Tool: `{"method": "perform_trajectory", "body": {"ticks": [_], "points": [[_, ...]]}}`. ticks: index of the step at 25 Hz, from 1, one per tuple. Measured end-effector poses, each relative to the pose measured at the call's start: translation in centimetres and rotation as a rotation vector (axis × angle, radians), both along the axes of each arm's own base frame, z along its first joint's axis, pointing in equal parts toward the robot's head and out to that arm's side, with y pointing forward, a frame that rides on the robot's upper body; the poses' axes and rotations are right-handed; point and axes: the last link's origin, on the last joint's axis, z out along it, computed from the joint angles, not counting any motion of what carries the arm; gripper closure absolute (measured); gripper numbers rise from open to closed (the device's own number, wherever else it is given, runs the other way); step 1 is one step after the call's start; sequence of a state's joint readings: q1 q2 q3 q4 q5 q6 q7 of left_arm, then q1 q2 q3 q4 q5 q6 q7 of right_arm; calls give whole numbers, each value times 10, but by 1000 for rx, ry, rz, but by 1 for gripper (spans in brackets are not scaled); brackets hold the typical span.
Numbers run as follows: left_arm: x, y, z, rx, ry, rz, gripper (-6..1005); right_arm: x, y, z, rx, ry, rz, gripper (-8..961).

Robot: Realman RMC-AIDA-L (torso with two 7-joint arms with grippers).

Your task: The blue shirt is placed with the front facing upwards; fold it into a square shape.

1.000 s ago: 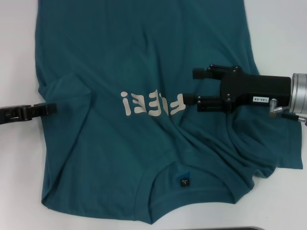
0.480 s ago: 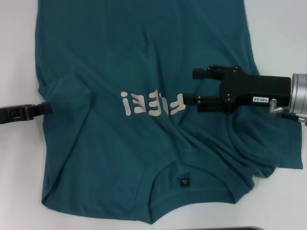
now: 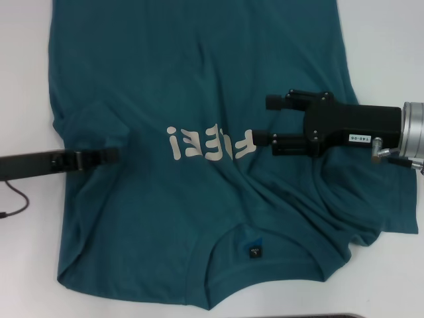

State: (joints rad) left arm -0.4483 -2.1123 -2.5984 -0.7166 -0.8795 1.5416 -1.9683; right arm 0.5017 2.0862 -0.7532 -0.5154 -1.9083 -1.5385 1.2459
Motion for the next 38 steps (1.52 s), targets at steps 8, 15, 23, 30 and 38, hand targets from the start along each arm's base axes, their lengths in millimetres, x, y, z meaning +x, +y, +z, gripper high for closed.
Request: {"method": "perform_trajectory", "body": {"ticks": [8, 15, 23, 30, 38], "points": [[17, -7, -19, -114, -98, -27, 897, 0, -1, 0, -3, -1, 1, 76], [21, -6, -14, -79, -139, -53, 703, 1, -2, 0, -3, -1, -1, 77], [15, -4, 8, 109, -178, -126, 405, 16, -11, 19, 10, 44, -70, 76], [7, -1, 11, 225, -147, -145, 306, 50, -23, 62, -24, 48, -282, 76], [6, -2, 11, 234, -140, -153, 95, 83, -50, 109, -54, 46, -563, 77]]}}
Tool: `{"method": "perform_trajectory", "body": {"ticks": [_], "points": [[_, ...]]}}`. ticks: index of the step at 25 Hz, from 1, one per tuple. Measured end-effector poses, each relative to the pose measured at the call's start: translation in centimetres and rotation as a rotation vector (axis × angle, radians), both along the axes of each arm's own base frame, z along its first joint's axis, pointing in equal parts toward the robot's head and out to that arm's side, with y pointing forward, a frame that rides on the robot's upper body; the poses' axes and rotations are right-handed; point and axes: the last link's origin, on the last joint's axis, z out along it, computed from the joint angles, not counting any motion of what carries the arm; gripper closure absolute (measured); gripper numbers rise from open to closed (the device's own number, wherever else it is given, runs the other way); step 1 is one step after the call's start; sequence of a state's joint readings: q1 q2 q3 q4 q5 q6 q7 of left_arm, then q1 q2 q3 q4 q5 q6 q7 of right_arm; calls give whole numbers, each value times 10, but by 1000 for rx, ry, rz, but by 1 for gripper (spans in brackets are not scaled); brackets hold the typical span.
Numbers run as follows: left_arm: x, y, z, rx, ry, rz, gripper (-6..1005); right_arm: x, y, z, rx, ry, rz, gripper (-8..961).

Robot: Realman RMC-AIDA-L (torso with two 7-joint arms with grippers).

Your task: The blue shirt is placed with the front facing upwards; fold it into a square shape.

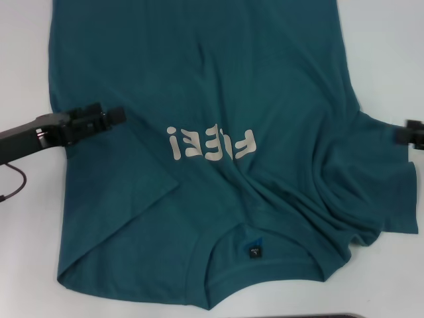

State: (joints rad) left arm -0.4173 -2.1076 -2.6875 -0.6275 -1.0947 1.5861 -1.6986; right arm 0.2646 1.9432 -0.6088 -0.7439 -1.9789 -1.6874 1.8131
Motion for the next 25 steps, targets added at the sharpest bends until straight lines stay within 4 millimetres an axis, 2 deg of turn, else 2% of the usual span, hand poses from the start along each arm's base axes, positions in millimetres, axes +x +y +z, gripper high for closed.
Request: {"method": "perform_trajectory", "body": {"ticks": [4, 8, 15, 25], "points": [[-2, -3, 0, 3, 3, 3, 94, 23, -12, 15, -3, -34, -157, 77], [-2, -3, -2, 5, 4, -3, 92, 33, -19, 17, -27, -39, -246, 76], [-2, -4, -6, -3, 22, -21, 94, 40, -21, 10, -63, -60, -314, 92], [5, -11, -11, -122, 80, -126, 94, 34, -17, -7, -102, -26, -305, 119]]}}
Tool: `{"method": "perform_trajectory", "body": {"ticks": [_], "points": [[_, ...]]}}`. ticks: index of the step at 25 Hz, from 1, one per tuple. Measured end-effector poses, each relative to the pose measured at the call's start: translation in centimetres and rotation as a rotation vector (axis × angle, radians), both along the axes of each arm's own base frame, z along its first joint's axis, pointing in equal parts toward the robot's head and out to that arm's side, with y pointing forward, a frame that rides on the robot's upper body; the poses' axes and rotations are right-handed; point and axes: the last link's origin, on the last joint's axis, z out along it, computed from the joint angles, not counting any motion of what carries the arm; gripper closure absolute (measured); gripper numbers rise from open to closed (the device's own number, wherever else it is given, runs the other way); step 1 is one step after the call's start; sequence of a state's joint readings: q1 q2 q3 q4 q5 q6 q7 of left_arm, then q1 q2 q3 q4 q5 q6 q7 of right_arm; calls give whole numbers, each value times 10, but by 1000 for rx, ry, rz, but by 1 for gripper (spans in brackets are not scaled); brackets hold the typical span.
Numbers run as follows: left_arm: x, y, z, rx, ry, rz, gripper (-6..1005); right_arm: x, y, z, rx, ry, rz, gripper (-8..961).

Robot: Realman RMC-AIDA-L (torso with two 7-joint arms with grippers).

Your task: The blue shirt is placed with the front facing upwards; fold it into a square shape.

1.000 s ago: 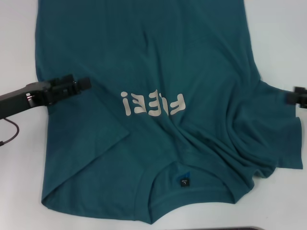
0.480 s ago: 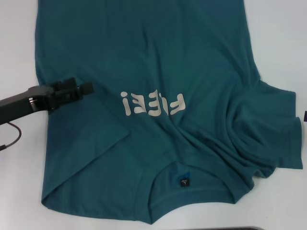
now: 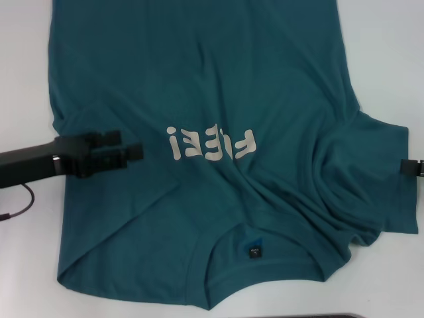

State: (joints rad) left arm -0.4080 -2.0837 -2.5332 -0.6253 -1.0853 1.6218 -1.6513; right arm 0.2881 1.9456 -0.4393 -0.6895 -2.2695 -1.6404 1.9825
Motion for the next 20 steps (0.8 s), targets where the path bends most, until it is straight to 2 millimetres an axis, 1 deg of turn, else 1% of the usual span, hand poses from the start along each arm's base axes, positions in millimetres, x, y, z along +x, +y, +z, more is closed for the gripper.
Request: {"method": "perform_trajectory", "body": {"ticks": [4, 8, 16, 17, 20], "points": [[6, -7, -2, -37, 4, -92, 93, -1, 1, -3, -1, 0, 1, 129], [9, -11, -1, -34, 1, -163, 93, -2, 3, -4, -2, 1, 4, 140], [11, -9, 0, -5, 23, -231, 93, -6, 9, -5, -3, 5, 19, 161], [11, -7, 2, 20, 35, -268, 93, -7, 9, -5, -1, 5, 21, 164], [12, -5, 2, 49, 52, -303, 93, -9, 12, -5, 3, 7, 26, 172]]}}
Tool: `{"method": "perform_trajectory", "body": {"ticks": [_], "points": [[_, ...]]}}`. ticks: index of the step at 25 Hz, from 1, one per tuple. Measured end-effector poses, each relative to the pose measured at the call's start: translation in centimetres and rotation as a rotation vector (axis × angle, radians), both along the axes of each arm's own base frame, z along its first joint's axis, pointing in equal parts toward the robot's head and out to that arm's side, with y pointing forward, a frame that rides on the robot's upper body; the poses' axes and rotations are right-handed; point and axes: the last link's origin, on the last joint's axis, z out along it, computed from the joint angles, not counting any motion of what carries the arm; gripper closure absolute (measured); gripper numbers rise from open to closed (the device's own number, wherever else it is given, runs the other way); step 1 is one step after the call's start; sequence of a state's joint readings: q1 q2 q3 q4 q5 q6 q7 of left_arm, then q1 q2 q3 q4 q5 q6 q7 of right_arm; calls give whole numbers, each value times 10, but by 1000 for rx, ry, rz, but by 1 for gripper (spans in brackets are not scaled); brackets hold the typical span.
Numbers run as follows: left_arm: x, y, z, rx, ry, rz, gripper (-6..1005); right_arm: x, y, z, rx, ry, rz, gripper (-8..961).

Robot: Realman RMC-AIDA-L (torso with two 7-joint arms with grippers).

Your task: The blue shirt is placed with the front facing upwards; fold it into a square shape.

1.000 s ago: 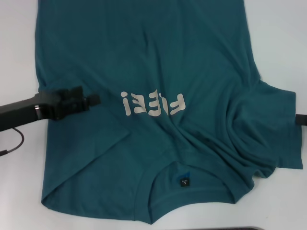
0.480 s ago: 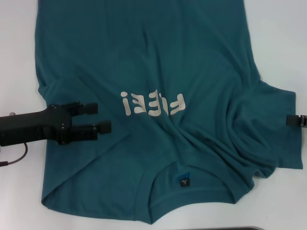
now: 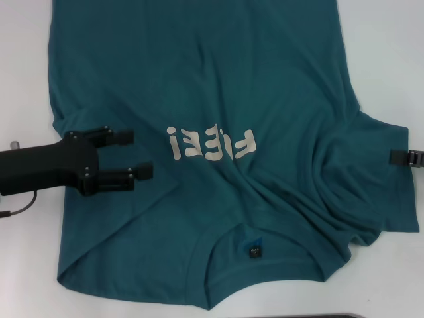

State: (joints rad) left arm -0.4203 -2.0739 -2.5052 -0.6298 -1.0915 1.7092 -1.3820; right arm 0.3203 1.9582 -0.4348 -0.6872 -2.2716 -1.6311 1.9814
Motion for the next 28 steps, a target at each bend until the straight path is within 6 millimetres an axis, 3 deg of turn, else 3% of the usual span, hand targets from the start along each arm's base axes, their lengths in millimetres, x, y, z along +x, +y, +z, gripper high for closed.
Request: {"method": "perform_trajectory", "body": {"ticks": [28], "points": [[4, 2, -6, 43, -7, -3, 94, -4, 12, -8, 27, -11, 7, 246]]}}
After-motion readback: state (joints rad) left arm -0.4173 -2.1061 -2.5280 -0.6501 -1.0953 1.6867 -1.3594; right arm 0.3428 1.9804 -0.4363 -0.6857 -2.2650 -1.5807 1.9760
